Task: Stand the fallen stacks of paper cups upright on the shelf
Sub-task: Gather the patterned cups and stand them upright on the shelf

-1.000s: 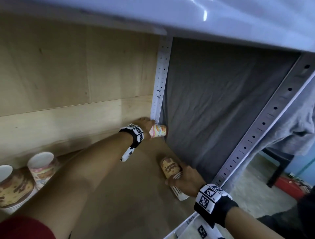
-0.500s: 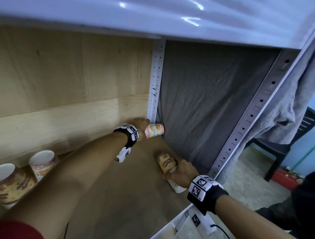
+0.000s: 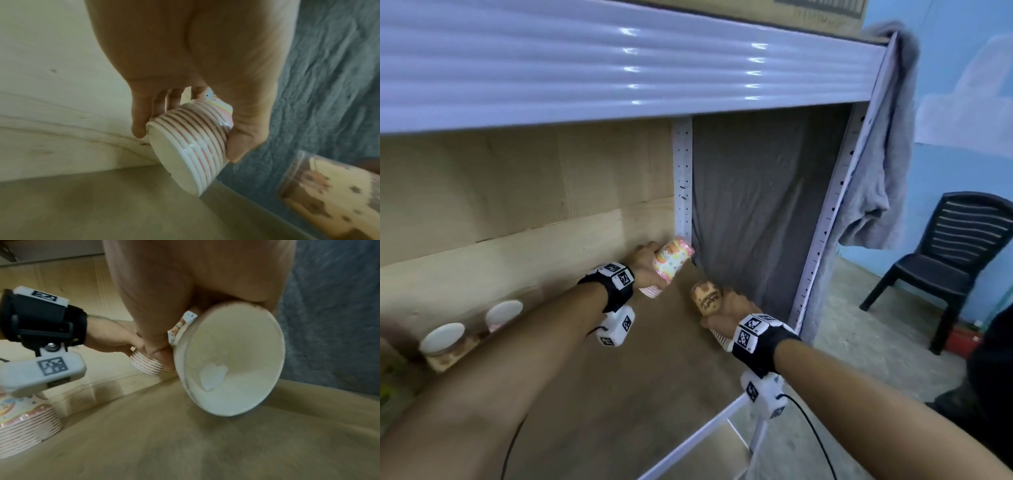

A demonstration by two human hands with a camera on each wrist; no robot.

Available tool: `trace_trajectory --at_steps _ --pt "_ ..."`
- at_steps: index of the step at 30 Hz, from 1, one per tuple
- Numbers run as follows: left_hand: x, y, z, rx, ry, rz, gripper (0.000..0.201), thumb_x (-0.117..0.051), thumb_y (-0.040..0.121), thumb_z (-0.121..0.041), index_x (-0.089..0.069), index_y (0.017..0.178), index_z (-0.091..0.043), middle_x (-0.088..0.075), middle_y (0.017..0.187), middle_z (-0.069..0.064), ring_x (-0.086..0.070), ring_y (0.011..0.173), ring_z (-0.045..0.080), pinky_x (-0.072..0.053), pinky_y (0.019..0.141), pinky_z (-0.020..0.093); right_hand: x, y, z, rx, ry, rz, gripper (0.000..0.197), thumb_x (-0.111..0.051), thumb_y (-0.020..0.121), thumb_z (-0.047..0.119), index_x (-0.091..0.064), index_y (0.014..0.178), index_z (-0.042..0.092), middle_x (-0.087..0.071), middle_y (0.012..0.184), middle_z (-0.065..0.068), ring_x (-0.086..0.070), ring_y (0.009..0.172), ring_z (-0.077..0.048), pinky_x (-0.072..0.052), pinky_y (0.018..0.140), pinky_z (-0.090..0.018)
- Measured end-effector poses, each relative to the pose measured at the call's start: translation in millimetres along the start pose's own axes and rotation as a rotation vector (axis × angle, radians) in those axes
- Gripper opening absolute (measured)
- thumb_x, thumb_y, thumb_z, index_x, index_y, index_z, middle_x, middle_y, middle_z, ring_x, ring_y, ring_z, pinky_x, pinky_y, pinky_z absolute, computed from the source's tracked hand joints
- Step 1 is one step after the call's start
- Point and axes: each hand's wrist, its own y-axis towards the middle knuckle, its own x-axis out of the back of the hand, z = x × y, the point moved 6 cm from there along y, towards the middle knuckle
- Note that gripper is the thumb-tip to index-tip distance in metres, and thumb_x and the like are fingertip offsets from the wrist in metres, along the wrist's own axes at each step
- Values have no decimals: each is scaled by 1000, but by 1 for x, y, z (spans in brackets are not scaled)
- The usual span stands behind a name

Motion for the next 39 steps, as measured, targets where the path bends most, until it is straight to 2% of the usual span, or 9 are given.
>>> trace_trajectory --at_steps 6,10,13,19,22,24,28,35,39 --pt "17 -44 7 63 -162 -49 72 -87 59 -23 -44 117 -20 -62 108 0 -62 97 22 -51 82 33 13 -5 35 93 136 -106 76 -77 71 33 -37 133 15 -46 126 -12 -58 109 -35 -44 77 -32" --pt "25 -71 16 124 -233 -87 76 -87 58 -24 -42 120 -20 -62 110 -1 -61 101 22 -51 86 37 20 -9 59 155 199 -174 72 -78 67 35 -41 125 14 -51 125 -11 -56 109 -34 -49 91 -38" --pt "29 -92 23 169 -267 -134 76 -86 59 -24 -43 121 -19 -62 111 -1 -61 101 21 -51 87 37 23 -15 74 176 173 -233 70 -77 64 39 -44 122 16 -55 126 -9 -51 116 -33 -42 97 -40" --pt "23 -127 43 271 -316 -227 76 -88 59 -21 -42 120 -16 -60 111 1 -60 103 23 -51 88 38 5 -23 98 243 313 -190 67 -76 59 41 -45 113 16 -59 114 -9 -61 101 -33 -53 85 -40" --pt "15 -141 54 327 -310 -260 75 -88 63 -17 -41 121 -11 -54 105 -1 -55 96 19 -44 78 31 -12 -24 101 241 377 -143 64 -75 72 31 -41 123 14 -60 117 -12 -62 104 -36 -53 86 -38" --pt "9 -151 60 380 -303 -265 77 -90 56 -21 -44 118 -13 -56 104 -2 -57 94 17 -46 78 30 -23 -25 101 229 399 -105 64 -75 76 26 -38 126 12 -60 118 -14 -62 107 -36 -52 87 -39" --pt "-22 -145 93 421 -369 -259 92 -89 35 -40 -50 117 -23 -65 107 -7 -66 100 15 -55 87 37 -40 -26 100 224 427 -32 68 -79 70 20 -39 123 13 -60 116 -11 -62 108 -33 -51 84 -35" --pt "-24 -173 57 406 -376 -243 72 -90 59 -11 -46 115 -20 -62 112 -2 -61 107 18 -48 90 31 -52 -26 99 259 448 -16 71 -79 70 14 -38 127 9 -61 112 -12 -62 107 -33 -51 82 -35" --pt "-23 -181 43 336 -390 -260 63 -85 67 -1 -41 105 -24 -56 103 -3 -54 96 13 -42 86 27 -53 -25 96 269 443 -14 68 -80 69 13 -40 124 9 -61 116 -13 -61 110 -34 -52 87 -38"
